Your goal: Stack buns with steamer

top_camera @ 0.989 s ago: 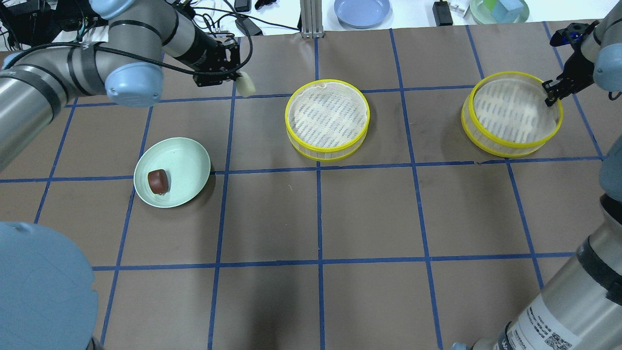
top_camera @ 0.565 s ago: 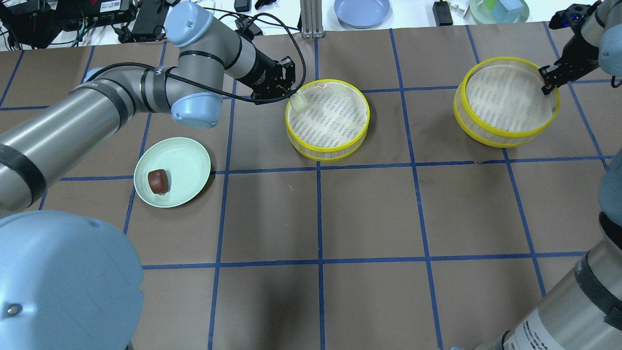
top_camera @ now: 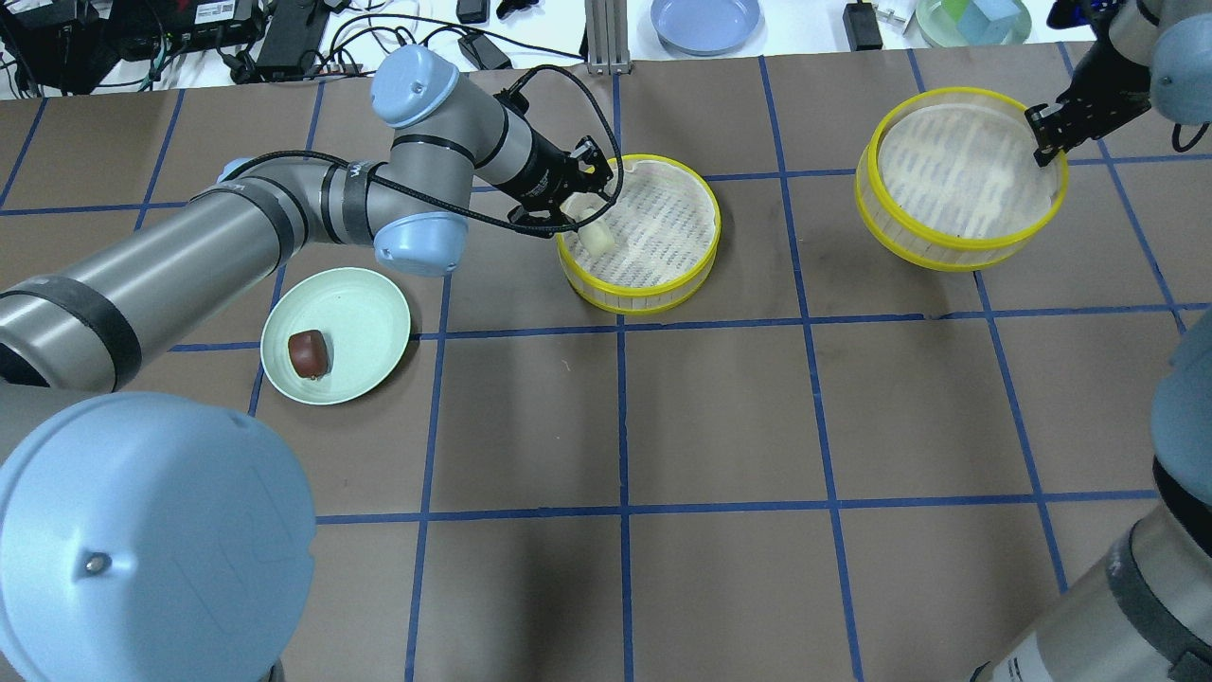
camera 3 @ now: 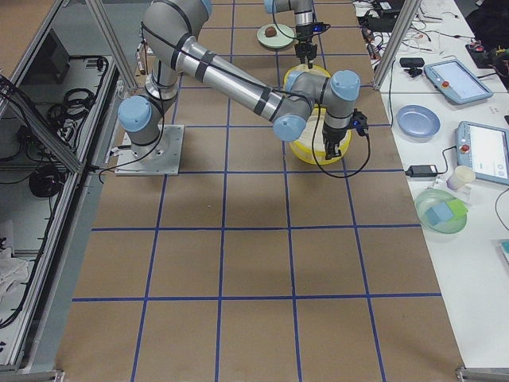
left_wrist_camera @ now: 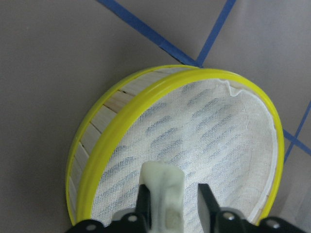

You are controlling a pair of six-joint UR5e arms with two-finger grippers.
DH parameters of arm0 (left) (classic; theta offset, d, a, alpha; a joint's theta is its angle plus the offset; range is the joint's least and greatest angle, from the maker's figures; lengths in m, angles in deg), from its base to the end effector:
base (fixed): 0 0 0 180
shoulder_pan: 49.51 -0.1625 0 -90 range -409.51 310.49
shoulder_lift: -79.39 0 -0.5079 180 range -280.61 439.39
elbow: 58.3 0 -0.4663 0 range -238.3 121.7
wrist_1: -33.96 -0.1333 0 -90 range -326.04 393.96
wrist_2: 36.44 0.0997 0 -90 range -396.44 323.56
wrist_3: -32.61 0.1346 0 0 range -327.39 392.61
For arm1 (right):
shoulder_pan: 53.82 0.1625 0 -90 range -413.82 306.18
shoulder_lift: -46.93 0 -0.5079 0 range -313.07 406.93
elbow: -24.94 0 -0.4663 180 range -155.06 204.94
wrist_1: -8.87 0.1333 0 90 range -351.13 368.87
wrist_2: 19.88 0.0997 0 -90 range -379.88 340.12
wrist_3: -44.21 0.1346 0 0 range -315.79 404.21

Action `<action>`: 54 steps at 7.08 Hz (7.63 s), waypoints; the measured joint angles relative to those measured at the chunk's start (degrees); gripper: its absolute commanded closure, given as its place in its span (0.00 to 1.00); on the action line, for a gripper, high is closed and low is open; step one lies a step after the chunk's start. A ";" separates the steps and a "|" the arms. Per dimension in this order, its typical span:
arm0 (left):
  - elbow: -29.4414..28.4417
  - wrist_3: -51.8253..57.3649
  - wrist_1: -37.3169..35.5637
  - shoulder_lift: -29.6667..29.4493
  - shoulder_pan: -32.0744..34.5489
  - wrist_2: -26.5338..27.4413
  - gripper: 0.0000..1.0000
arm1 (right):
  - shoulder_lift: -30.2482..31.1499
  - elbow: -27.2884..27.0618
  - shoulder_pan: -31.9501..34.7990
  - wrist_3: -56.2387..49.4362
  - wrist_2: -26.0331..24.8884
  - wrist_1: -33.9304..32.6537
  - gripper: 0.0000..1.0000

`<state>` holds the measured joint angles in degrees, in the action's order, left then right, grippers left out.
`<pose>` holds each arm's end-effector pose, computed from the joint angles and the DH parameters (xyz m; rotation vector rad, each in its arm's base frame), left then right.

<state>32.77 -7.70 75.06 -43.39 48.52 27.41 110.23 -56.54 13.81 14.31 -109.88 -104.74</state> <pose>-0.3011 -0.7552 0.2390 0.6511 -2.5391 0.0666 -0.1748 -0.7750 0.3462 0.2034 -3.0904 0.1319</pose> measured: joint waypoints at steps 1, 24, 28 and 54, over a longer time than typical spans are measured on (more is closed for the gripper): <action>-0.17 -0.25 0.09 0.38 0.11 -0.13 0.00 | 0.28 -0.09 0.53 0.78 0.09 0.83 1.00; 6.99 36.29 27.14 5.57 -25.25 24.93 1.00 | -3.83 -1.98 32.49 49.44 -3.41 -5.71 1.00; 2.10 24.24 26.46 9.79 -22.49 18.03 1.00 | -3.92 -2.01 32.48 50.38 -3.66 -4.65 1.00; -4.09 25.24 24.69 16.40 -11.09 18.15 0.00 | 17.48 -1.75 24.25 20.75 -0.75 16.26 0.00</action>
<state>28.68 17.54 99.75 -26.99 37.43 45.56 127.71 -58.30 38.06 35.05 -110.63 -88.48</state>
